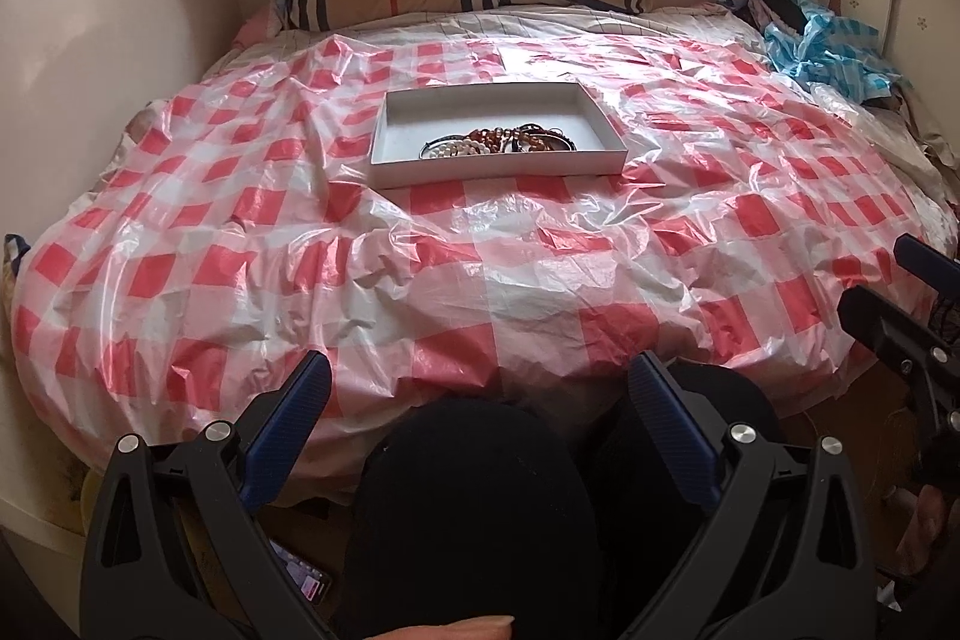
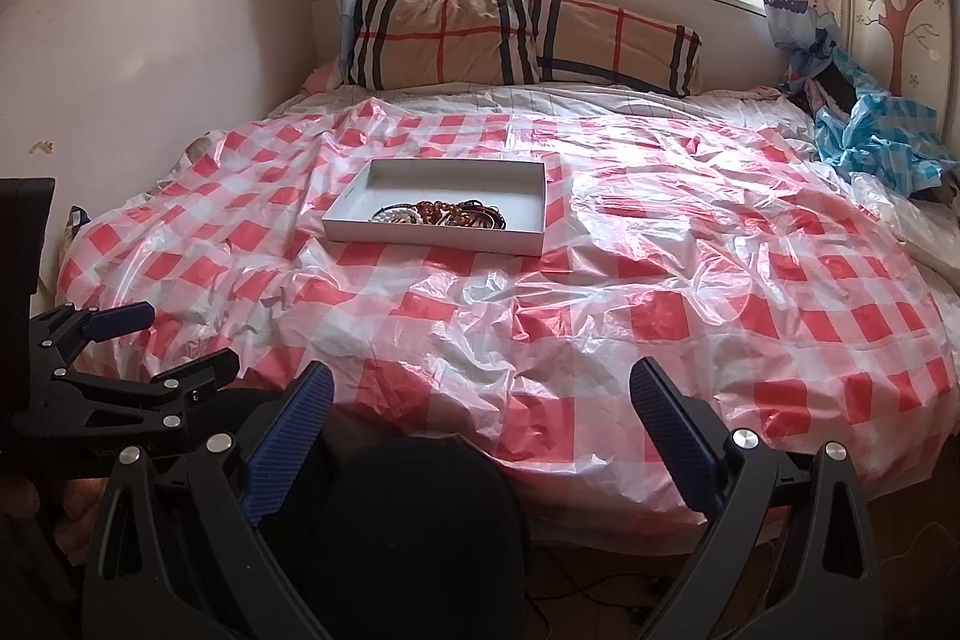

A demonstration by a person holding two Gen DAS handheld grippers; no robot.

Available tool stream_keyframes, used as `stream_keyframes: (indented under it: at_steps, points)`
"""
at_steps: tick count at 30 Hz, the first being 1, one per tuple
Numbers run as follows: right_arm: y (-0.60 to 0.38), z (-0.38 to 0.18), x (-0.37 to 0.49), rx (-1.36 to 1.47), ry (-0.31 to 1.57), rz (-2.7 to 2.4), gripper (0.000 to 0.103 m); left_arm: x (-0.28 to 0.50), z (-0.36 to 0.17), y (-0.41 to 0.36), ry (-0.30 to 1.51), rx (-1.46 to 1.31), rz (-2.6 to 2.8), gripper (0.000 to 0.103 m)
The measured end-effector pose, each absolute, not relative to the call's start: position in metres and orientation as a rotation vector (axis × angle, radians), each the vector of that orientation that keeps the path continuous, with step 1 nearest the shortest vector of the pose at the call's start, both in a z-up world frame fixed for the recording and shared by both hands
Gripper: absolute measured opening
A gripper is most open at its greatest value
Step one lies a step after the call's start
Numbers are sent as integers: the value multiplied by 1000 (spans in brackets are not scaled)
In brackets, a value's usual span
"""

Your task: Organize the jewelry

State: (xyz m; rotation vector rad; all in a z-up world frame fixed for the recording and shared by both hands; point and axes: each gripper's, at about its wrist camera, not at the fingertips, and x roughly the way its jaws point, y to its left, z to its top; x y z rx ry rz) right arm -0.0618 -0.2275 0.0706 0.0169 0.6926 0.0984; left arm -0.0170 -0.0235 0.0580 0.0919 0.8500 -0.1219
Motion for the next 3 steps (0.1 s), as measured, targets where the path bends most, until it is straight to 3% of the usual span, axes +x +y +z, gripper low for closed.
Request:
stream_keyframes:
  at_steps: [3]
  points:
    - [-228, 69, -61, 17, 693, 98, 95, -18, 57, -26, 846, 108, -122, 95]
